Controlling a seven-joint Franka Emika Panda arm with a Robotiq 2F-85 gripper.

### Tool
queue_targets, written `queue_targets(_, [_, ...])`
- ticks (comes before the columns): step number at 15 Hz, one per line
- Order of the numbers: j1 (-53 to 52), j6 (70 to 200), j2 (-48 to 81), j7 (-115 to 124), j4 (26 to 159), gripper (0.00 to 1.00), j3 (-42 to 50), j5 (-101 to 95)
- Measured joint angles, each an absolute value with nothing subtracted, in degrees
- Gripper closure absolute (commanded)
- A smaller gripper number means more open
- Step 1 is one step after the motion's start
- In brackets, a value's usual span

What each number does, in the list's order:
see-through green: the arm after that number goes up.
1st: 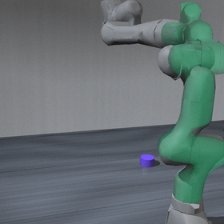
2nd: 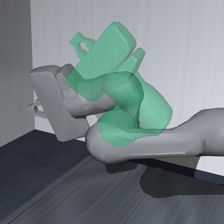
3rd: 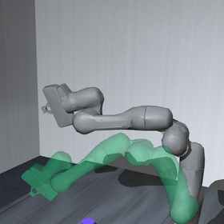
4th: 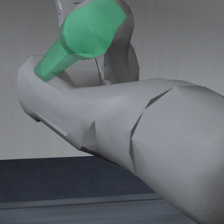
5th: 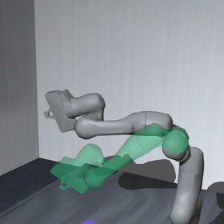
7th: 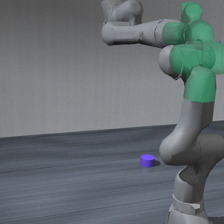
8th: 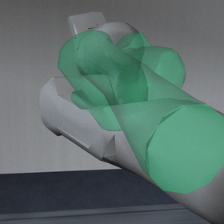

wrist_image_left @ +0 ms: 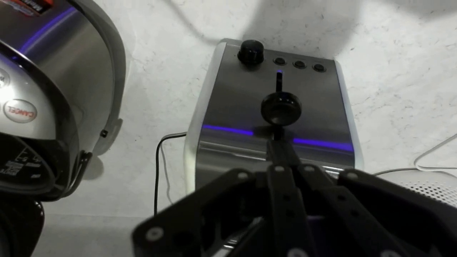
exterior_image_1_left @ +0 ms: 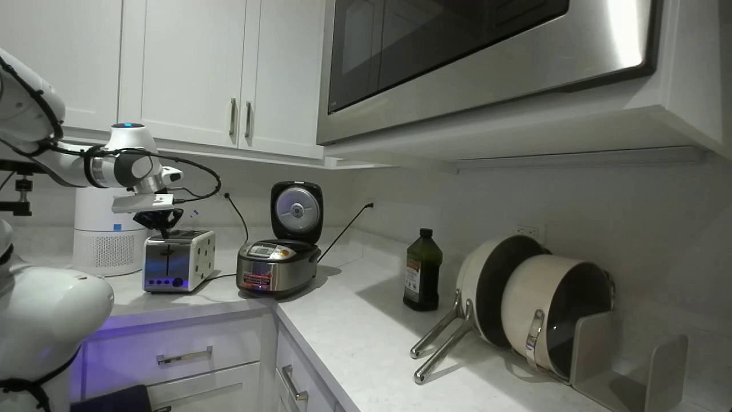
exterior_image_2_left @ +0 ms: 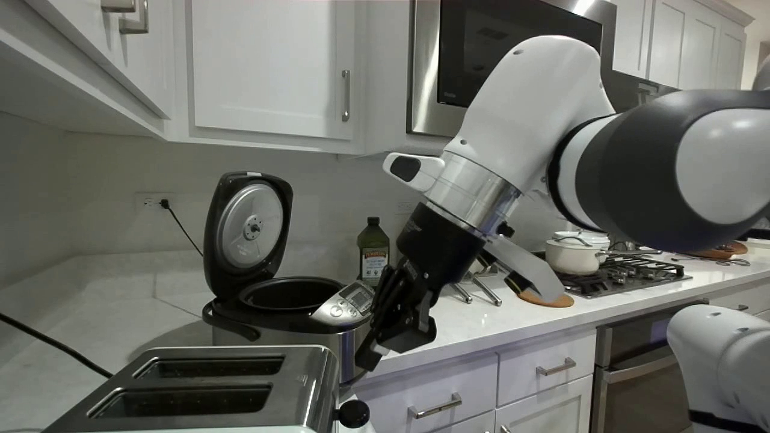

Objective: Push the press handle on the toaster

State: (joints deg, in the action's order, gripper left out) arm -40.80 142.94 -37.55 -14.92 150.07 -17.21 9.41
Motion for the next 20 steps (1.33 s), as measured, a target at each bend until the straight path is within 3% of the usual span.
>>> queue_targets(20, [-40.88, 143.05, -28.92, -14.89, 147.92, 1.0, -17.46, 9.4])
